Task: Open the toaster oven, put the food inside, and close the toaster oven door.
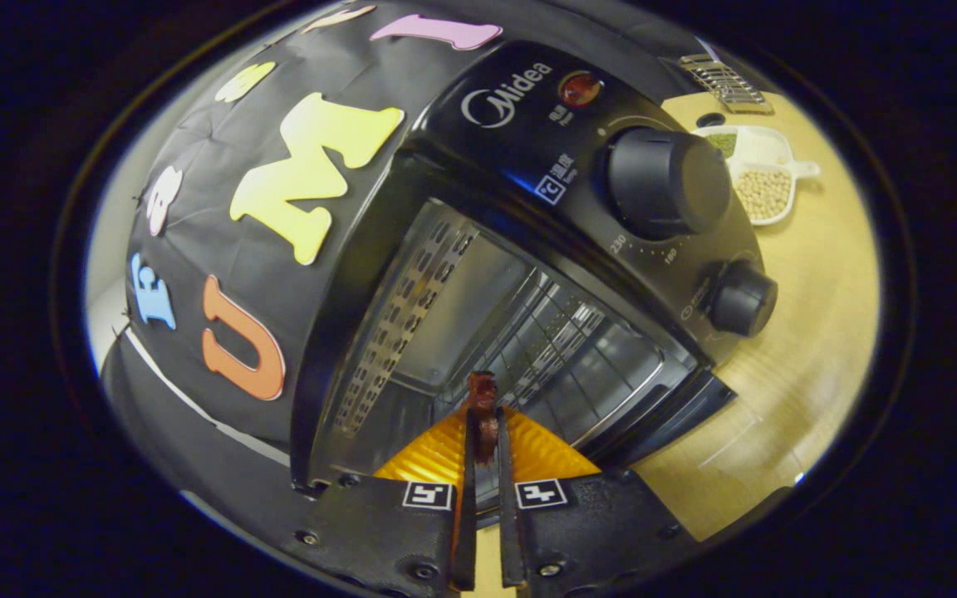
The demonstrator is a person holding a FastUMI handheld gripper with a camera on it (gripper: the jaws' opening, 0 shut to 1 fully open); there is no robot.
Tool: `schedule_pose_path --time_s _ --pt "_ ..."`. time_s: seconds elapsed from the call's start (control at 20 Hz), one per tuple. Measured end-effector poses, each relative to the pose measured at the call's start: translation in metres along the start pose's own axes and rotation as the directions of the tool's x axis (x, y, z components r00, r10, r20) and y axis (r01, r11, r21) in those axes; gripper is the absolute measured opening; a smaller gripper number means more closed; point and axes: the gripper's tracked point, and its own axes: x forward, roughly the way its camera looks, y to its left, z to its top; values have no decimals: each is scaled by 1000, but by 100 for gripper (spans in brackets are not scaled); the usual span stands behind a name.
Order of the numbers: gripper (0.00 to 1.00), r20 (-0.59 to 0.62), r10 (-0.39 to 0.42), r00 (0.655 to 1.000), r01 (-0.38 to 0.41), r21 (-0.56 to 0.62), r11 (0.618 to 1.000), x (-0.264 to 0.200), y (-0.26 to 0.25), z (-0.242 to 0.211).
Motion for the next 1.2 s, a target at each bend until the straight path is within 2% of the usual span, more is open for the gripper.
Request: schedule_pose_path --time_s 0.05,0.15,0.2,0.3,0.35,0.45,0.6,0.85,1.1,1.2 --pt "18 0 -17 1000 17 -28 999 3 -4 0" --pt "24 10 -111 994 111 -108 988 1 -21 1" --pt "28 26 -116 993 118 -143 983 0 -18 2" --pt "33 68 -187 980 198 -240 950 -5 -25 3" --pt "36 81 -197 977 212 -279 936 -8 -23 2" --pt "42 85 -180 980 198 -328 924 -20 -9 -6" --pt "49 109 -193 975 221 -414 883 -50 6 -15" --pt "75 121 -139 983 182 -544 819 -112 36 -46" --pt "96 176 -88 980 187 -691 698 -173 41 -64" --pt "99 183 -100 978 204 -732 650 -191 31 -73"
